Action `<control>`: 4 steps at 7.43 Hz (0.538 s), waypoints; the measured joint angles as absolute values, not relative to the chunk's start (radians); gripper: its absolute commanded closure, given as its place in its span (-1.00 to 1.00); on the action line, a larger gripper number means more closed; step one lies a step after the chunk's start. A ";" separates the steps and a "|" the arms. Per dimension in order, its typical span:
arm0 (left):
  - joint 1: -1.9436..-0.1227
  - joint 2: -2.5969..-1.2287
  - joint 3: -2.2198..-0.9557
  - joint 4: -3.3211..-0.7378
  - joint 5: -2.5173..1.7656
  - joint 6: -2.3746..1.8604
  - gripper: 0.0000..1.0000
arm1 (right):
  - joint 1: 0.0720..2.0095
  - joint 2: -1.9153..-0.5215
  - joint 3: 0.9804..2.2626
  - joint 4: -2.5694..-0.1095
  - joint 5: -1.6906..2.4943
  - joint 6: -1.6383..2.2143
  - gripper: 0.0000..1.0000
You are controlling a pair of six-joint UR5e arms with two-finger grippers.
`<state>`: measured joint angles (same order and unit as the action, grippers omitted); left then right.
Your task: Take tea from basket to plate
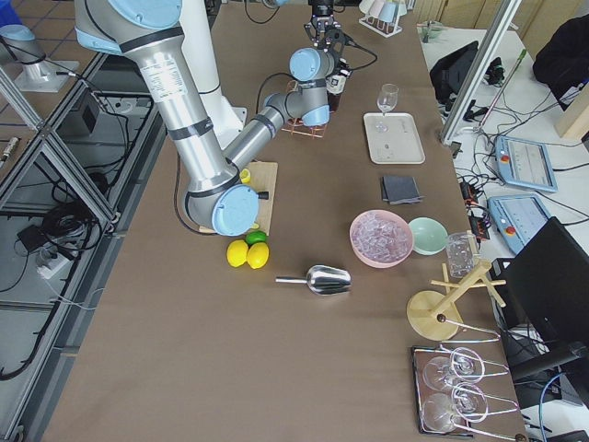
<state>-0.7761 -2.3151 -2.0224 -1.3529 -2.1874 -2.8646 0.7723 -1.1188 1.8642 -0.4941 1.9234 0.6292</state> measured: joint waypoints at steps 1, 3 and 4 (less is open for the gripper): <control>-0.781 -2.315 -2.025 -1.352 -2.187 -2.864 1.00 | 0.804 -1.105 1.866 -0.516 1.956 0.642 1.00; -0.814 -2.308 -2.027 -1.351 -2.202 -2.857 1.00 | 0.871 -1.092 1.865 -0.556 2.007 0.651 1.00; -0.863 -2.294 -2.030 -1.349 -2.252 -2.827 1.00 | 0.911 -1.089 1.864 -0.586 2.027 0.651 1.00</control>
